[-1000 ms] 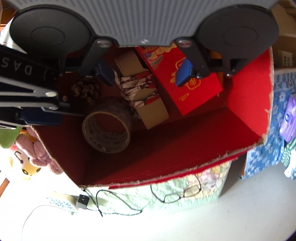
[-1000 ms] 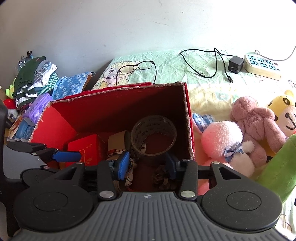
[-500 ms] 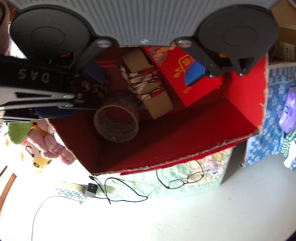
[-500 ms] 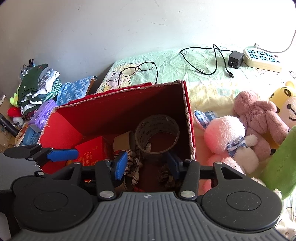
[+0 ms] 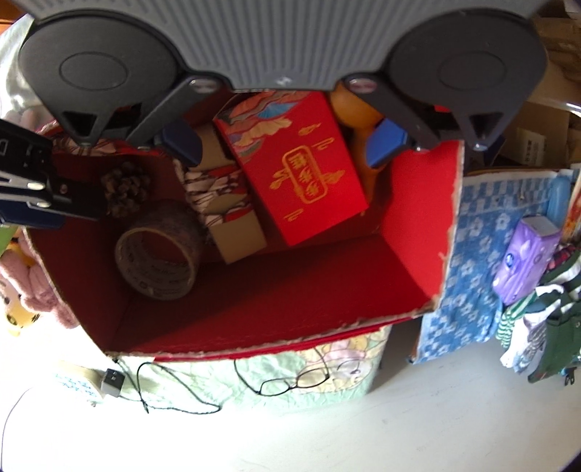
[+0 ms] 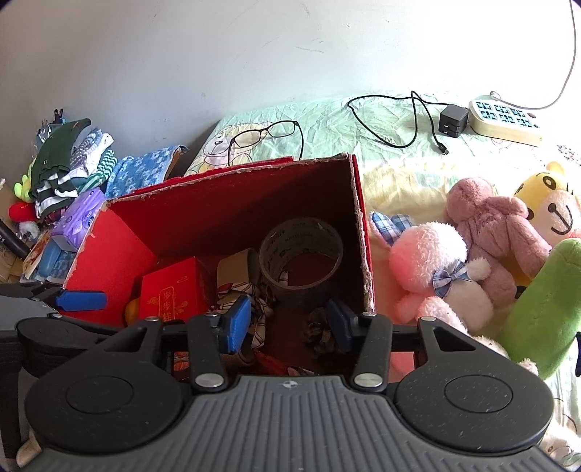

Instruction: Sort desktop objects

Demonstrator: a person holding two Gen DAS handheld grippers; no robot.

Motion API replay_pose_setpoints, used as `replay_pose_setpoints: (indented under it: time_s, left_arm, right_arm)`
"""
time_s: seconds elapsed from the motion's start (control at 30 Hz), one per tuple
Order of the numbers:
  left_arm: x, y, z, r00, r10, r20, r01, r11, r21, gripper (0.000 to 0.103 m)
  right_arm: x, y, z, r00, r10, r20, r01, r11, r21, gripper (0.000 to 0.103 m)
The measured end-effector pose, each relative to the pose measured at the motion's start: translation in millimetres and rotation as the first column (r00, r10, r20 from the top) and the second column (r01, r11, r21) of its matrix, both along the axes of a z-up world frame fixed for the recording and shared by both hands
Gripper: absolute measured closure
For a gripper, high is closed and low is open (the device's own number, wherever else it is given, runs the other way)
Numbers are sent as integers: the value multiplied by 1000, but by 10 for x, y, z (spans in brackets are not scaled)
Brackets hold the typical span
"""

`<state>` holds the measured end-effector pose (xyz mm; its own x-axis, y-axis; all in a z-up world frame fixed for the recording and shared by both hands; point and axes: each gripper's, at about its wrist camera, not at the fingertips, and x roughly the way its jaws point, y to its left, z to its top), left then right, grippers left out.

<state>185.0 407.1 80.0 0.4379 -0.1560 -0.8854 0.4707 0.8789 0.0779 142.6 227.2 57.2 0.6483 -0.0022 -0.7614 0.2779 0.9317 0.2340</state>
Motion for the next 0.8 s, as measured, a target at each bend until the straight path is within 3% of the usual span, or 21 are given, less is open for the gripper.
replay_pose_setpoints:
  time_s: [0.33, 0.6, 0.8]
  left_arm:
    - [-44, 142, -9, 999, 38, -24, -38, 999, 23, 5]
    - [-26, 231, 69, 997, 67, 29, -68, 996, 51, 4]
    - [30, 340, 148, 992, 105, 64, -107, 994, 24, 4]
  right_arm:
    - [-13, 148, -42, 1000, -3, -15, 3, 999, -43, 52]
    - [27, 244, -57, 999, -25, -24, 24, 998, -62, 51]
    - [42, 283, -23, 998, -55, -23, 53, 995, -82, 44]
